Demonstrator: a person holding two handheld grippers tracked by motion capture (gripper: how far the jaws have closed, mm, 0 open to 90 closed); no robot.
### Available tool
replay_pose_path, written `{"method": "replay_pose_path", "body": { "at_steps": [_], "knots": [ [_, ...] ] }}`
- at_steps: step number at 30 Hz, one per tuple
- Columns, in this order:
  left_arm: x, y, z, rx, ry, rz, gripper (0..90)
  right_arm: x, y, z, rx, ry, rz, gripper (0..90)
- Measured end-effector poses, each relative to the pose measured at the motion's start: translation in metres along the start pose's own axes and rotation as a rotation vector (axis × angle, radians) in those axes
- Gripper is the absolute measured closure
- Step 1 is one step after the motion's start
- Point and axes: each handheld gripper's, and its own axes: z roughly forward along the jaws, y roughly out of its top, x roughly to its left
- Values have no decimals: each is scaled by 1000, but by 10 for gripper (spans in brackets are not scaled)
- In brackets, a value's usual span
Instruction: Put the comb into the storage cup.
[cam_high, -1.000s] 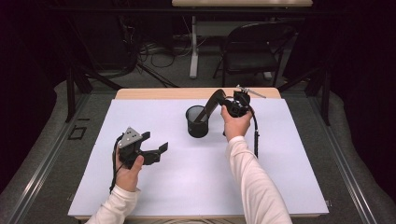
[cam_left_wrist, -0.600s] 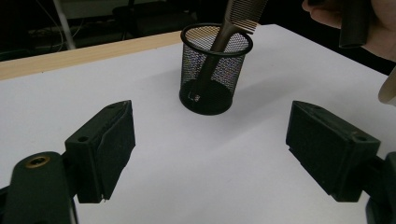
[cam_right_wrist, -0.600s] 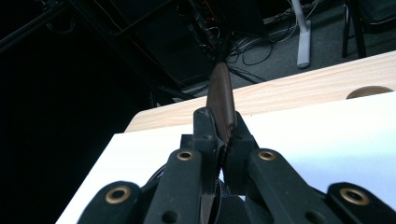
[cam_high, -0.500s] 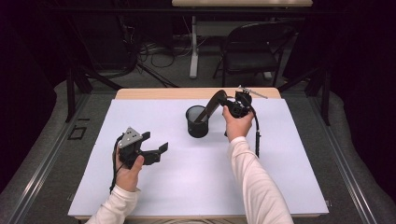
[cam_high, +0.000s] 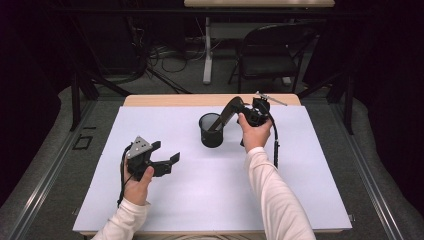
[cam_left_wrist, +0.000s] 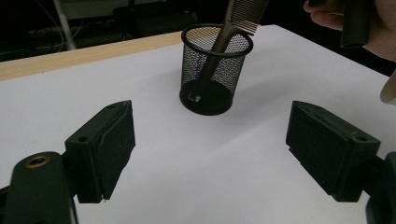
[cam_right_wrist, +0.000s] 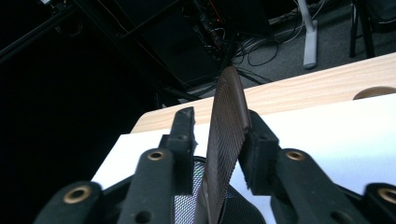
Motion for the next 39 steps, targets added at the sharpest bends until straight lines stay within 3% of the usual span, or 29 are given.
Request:
{"method": "replay_pose_path", "body": {
  "at_steps": [16,32,39],
  "knots": [
    [1,0,0,1,0,-4,160,4,-2,-1,1,-23,-49,447],
    [1,0,0,3,4,-5,160,3,-1,-7,34,-29,-89,344],
    [1,0,0,5,5,-4,160,4,0,-12,43,-36,-130,329]
  ]
}}
